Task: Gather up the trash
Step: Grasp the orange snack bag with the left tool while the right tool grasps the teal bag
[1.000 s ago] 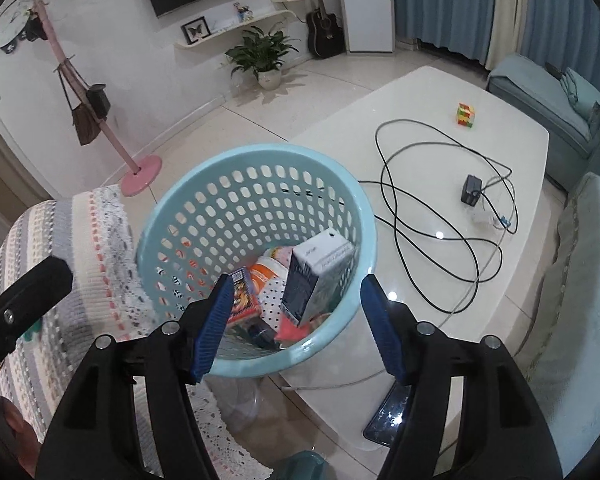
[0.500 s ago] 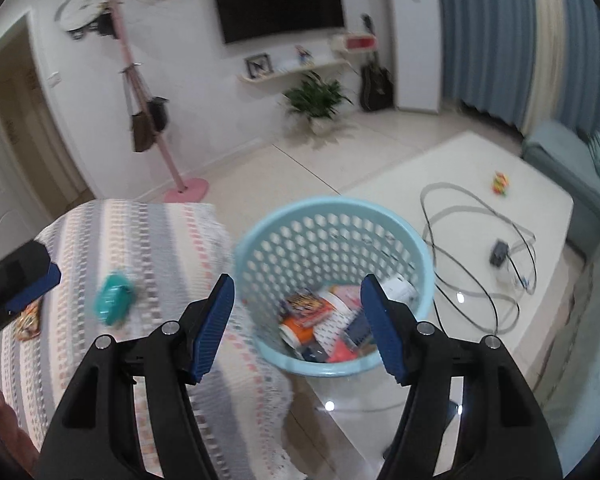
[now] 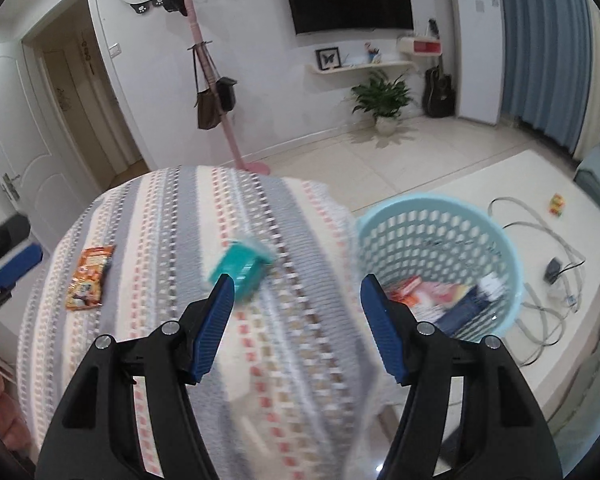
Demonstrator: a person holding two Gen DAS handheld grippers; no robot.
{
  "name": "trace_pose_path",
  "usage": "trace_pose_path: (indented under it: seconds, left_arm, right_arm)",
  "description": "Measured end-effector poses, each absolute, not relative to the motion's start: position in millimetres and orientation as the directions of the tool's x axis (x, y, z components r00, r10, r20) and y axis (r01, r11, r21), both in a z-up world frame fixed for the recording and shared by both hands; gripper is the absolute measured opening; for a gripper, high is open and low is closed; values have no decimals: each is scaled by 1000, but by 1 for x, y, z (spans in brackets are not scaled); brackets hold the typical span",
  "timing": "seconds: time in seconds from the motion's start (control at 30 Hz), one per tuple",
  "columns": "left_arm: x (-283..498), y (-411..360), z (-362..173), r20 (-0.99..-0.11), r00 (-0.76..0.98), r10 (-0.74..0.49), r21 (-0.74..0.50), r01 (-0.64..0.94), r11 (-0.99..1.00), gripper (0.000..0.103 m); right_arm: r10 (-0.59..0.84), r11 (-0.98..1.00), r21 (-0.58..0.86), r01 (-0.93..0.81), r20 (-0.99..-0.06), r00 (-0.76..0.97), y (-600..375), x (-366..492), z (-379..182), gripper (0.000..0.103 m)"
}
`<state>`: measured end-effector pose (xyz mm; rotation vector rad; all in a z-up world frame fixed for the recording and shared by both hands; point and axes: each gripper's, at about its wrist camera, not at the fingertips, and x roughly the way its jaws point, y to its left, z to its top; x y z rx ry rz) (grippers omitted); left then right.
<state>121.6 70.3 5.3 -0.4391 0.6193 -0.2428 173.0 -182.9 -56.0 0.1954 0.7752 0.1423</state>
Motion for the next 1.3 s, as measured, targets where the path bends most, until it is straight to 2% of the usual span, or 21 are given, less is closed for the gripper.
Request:
trace_pose_path:
  seconds: [0.13, 0.27, 0.4, 0.5, 0.63, 0.7, 0.8, 0.9, 1.0, 1.3]
  left_arm:
    - [117, 118, -1, -540, 799, -266, -458, -14, 889, 68]
    - [114, 155, -10, -577, 793, -198, -436, -94, 895, 68]
    - [117, 183, -23, -601, 778, -184, -452, -142, 880, 69]
    - [122, 185, -32, -616, 766, -185, -448, -147, 882, 69]
    - [135, 178, -47, -651, 734, -191, -425, -145, 894, 69]
    - [146, 173, -52, -675, 718, -168, -398, -163, 903, 70]
    - [153, 174, -63, -697, 709, -109, -372, -227, 900, 78]
    - [163, 176, -72, -708, 692, -137, -402, -235, 885, 78]
    - [168, 173, -81, -719, 681, -141, -392, -230, 891, 78]
    - [173, 148, -82, -724, 688, -56, -244, -179, 953, 87]
  right_arm:
    - [194, 970, 243, -21, -714, 672, -164, 188, -68, 62]
    - [208, 950, 308, 45, -737, 643, -161, 204, -77, 63]
    - [201, 940, 332, 76, -722, 662, -155, 208, -85, 70]
    - [198, 938, 336, 86, -722, 663, -152, 208, -95, 75]
    - [198, 940, 329, 91, -740, 643, -148, 211, -108, 76]
    - [204, 938, 336, 84, -731, 652, -149, 210, -106, 76]
    - [208, 939, 335, 78, -735, 646, -149, 211, -109, 76]
    - [217, 941, 332, 59, -731, 647, -147, 213, -108, 78]
    - [193, 954, 293, 56, -748, 636, -140, 221, -107, 78]
    - [120, 986, 164, 16, -785, 608, -115, 243, -110, 77]
